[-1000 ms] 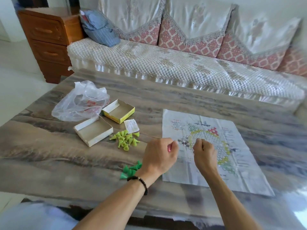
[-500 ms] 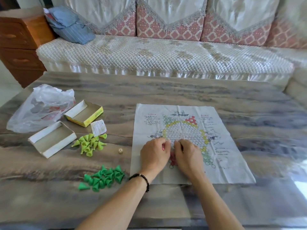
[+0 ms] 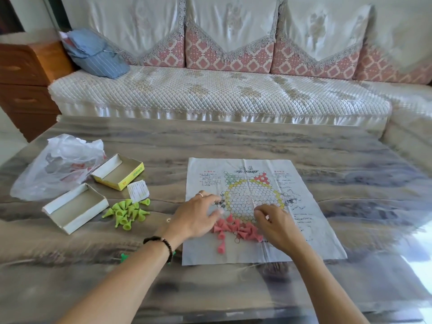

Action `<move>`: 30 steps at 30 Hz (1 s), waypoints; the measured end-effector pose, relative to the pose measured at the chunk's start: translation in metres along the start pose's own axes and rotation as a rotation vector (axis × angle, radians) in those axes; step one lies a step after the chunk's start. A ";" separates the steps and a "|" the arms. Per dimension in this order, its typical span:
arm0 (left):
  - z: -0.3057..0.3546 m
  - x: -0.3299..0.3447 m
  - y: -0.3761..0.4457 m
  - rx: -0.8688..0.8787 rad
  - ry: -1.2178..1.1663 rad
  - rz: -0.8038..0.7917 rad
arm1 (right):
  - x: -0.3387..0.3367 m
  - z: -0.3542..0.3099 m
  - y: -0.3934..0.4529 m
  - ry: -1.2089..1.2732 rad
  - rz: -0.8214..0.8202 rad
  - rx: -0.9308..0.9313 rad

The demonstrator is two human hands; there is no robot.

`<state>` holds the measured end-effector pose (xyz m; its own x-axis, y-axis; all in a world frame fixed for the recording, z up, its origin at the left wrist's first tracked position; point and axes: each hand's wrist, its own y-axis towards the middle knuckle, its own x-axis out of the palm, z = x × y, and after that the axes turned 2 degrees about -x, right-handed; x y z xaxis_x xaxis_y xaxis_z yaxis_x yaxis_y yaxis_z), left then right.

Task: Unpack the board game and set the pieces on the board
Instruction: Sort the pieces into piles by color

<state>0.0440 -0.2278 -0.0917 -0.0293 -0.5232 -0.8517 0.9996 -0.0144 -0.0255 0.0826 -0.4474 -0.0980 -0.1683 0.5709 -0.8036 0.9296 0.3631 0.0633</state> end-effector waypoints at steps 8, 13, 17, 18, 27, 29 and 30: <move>0.013 0.010 0.001 0.126 0.116 -0.307 | 0.004 -0.018 -0.009 0.018 -0.146 -0.007; 0.020 0.015 0.007 0.129 0.193 -0.277 | 0.001 -0.014 -0.018 0.054 -0.160 -0.004; 0.028 0.011 0.015 0.181 0.365 -0.295 | -0.005 -0.004 -0.025 -0.006 -0.211 -0.021; 0.027 0.009 0.017 0.180 0.374 -0.315 | -0.005 -0.006 -0.024 -0.040 -0.235 -0.032; 0.017 0.002 0.008 0.170 0.291 -0.317 | 0.003 -0.023 -0.011 -0.116 -0.298 -0.130; 0.012 0.001 0.002 0.151 0.253 -0.322 | 0.004 -0.025 -0.011 -0.105 -0.300 -0.139; 0.010 0.000 0.001 0.145 0.239 -0.334 | 0.004 -0.025 -0.011 -0.093 -0.297 -0.135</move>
<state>0.0446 -0.2365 -0.0864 -0.3336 -0.2575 -0.9068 0.9243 -0.2783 -0.2610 0.0631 -0.4309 -0.0871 -0.3889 0.3583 -0.8487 0.7918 0.6010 -0.1090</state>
